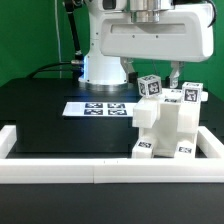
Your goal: Assemble chair
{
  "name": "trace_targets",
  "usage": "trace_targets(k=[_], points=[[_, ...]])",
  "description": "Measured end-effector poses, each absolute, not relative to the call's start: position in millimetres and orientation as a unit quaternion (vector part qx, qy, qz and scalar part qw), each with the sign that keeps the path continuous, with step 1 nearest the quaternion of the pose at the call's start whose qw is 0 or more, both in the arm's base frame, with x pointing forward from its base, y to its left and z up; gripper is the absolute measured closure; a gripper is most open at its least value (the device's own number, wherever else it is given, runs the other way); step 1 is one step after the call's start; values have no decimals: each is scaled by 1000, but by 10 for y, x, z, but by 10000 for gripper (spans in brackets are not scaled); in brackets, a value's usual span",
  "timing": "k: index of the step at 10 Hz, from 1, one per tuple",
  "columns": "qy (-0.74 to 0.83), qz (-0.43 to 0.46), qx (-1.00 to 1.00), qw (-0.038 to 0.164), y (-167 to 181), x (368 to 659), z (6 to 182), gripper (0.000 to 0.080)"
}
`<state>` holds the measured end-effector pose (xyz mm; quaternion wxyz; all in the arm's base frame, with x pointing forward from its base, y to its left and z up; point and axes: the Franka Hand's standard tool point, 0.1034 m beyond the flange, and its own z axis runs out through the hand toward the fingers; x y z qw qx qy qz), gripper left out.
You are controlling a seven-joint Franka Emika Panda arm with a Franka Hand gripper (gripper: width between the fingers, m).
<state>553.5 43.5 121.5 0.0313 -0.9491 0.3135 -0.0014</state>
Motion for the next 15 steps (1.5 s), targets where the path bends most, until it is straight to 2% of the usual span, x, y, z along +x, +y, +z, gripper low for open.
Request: trace_targets(k=[11, 13, 14, 15], points=[[-6, -11, -1000, 28, 400, 5538, 1216, 151], [-4, -11, -1000, 28, 400, 5538, 1216, 423], [-4, -12, -1000, 28, 401, 5541, 1219, 514], [-4, -12, -1000, 28, 401, 5541, 1220, 514]])
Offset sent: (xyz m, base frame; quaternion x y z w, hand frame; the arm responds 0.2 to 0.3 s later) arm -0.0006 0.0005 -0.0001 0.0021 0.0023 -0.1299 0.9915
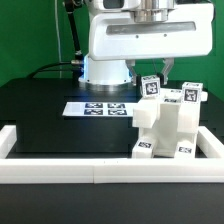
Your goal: Assemble chair
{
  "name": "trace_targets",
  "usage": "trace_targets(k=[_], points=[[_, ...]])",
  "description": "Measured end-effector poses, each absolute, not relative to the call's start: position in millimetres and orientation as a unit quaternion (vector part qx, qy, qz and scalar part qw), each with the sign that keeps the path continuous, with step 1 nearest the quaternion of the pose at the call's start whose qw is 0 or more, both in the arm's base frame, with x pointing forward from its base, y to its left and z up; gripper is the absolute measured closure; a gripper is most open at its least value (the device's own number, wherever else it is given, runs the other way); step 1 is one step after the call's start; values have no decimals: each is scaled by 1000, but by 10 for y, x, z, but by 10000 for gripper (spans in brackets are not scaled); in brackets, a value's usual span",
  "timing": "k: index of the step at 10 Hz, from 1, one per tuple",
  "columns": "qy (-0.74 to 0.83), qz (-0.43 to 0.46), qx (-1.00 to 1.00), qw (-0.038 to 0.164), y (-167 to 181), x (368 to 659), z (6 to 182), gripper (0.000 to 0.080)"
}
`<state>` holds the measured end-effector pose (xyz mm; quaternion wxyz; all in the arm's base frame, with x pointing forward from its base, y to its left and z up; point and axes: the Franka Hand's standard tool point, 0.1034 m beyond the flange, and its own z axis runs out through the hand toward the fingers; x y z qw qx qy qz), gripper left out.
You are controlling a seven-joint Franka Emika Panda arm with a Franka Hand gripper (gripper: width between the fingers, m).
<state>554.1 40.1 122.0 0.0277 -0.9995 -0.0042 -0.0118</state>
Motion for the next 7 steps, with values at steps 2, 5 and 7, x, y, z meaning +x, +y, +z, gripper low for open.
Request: trace_targets(k=[2, 5, 7], points=[[8, -12, -1000, 28, 401, 5542, 1221, 514], [129, -8, -991, 30, 403, 5541, 1220, 514], [200, -6, -979, 30, 404, 5541, 1220, 514]])
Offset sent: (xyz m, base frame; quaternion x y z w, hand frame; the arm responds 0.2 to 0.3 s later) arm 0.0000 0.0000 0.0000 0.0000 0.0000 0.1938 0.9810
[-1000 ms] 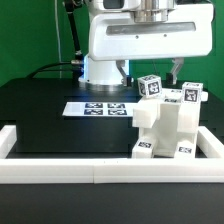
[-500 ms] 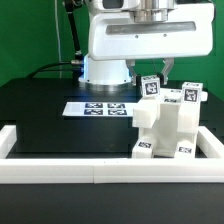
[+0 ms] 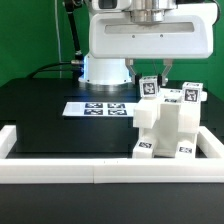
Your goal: Assemble chair
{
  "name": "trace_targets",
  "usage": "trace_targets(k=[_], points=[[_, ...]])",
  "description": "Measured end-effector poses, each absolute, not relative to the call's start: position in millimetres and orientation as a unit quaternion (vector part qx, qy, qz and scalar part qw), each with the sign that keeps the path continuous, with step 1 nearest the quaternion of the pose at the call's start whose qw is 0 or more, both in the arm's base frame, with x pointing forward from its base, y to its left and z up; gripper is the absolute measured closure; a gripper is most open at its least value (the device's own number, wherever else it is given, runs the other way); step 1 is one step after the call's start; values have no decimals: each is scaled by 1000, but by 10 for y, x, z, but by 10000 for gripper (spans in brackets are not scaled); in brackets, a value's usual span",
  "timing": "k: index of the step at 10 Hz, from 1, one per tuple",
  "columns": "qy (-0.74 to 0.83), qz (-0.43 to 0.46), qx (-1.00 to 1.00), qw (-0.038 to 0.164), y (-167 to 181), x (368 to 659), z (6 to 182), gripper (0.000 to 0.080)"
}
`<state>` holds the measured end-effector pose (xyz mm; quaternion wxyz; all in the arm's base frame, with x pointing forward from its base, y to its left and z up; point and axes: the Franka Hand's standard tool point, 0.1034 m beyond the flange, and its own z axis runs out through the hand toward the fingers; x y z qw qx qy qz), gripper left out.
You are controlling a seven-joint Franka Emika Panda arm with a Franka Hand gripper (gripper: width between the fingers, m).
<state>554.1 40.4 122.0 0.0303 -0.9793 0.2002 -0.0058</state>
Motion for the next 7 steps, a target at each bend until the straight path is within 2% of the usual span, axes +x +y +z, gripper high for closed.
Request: trace_targets(k=[7], points=[[423, 2, -906, 32, 420, 5540, 1219, 512]])
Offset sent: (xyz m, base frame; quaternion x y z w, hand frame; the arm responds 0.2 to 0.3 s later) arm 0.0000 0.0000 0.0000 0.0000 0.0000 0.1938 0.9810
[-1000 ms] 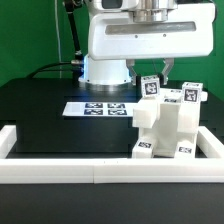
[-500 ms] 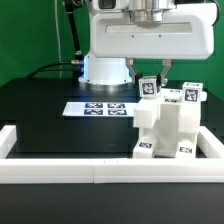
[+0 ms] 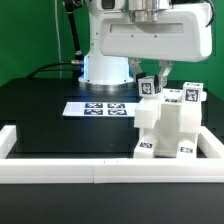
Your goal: Assemble chair
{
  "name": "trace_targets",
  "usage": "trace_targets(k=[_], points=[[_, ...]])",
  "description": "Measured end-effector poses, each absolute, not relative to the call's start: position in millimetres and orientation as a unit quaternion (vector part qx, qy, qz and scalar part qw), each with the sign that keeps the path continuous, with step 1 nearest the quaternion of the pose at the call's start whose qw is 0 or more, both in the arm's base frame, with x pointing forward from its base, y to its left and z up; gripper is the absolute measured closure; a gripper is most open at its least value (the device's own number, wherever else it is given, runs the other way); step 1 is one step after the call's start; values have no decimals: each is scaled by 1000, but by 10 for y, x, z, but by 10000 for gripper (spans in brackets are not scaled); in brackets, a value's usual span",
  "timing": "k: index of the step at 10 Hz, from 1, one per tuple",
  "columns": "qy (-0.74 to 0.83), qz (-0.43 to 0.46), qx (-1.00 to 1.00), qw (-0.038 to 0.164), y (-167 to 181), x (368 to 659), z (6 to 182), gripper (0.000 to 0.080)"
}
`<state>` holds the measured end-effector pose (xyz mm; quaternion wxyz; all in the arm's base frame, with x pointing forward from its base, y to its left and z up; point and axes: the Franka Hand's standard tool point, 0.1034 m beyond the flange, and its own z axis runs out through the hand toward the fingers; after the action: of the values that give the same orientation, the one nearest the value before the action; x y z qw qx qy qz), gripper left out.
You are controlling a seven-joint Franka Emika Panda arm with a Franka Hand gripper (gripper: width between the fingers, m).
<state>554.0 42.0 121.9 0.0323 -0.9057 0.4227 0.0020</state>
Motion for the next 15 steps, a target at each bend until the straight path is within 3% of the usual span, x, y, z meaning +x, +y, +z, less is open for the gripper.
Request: trace_targets(k=[12, 15], points=[[710, 20, -703, 37, 500, 5534, 1210, 512], [694, 19, -718, 38, 505, 5533, 1210, 512]])
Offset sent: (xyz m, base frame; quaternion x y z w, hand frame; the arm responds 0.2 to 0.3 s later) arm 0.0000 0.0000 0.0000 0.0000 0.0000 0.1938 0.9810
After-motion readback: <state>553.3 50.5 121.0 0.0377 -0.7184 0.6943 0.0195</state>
